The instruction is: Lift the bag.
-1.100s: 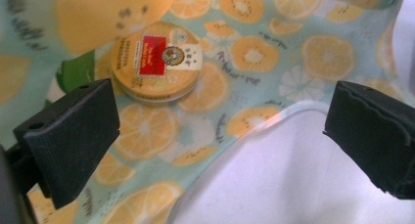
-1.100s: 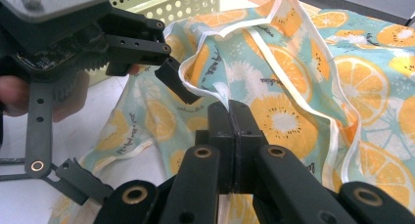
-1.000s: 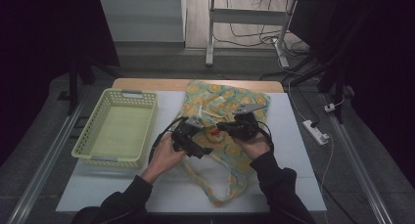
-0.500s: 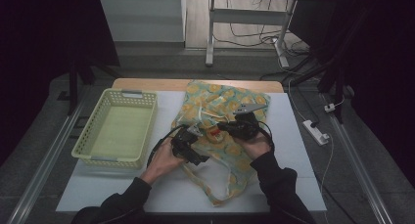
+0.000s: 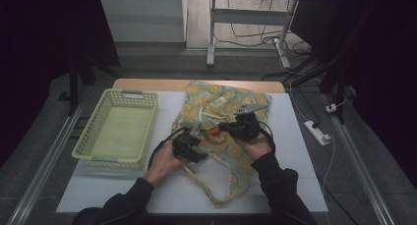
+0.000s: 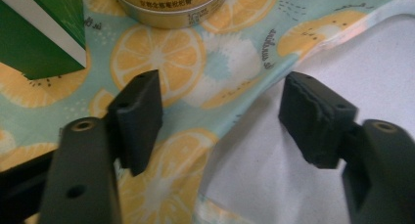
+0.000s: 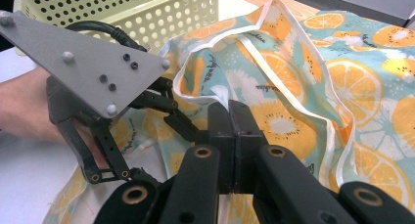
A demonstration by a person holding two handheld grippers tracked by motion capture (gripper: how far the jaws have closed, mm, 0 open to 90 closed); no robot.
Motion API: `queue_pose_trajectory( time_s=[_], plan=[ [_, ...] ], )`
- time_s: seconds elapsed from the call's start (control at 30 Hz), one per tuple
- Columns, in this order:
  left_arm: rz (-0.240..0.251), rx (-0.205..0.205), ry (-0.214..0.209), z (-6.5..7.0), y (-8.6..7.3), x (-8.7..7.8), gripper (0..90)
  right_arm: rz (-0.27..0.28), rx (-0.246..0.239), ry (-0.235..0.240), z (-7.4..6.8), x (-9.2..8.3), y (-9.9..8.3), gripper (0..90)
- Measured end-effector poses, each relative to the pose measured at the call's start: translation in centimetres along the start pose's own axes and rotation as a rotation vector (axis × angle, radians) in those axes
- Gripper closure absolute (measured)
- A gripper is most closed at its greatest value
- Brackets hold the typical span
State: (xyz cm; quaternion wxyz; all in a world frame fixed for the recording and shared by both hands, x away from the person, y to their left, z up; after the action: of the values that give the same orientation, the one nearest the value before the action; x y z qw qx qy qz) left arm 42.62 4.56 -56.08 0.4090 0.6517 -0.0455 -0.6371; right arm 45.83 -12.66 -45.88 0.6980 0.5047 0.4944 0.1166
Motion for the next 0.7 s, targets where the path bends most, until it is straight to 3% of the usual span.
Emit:
queue_pose_trajectory(
  time_s=[0.23,0.33,0.43,0.7],
  plan=[
    [0.000,-0.033,-0.018,-0.1,0.3,-0.1,77.3,0.003,-0.003,0.001,0.0,0.0,0.0,89.2],
    [-0.011,-0.064,-0.025,0.1,0.6,0.0,88.2,0.000,-0.002,0.000,0.0,0.0,0.0,89.2],
    [-0.038,-0.094,-0.009,0.2,1.0,-0.1,88.9,-0.003,-0.004,0.001,0.0,0.0,0.0,89.2],
    [0.023,-0.127,-0.023,0.9,1.6,-1.6,89.3,-0.010,-0.014,0.013,-0.2,-0.1,0.2,89.3]
  ],
)
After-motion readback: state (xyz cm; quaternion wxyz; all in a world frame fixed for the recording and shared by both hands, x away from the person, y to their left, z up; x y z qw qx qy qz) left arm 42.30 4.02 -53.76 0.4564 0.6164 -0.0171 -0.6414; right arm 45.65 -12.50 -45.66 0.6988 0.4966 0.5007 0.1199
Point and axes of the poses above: each handheld gripper's, and its own axes: x roughly forward along the jaws, y roughly out of its top, z roughly to its right, the point moved 4 cm from there along x, roughly forward along the jaws, and after that the axes turned 8 degrees about -y, right-handed, at the moved point
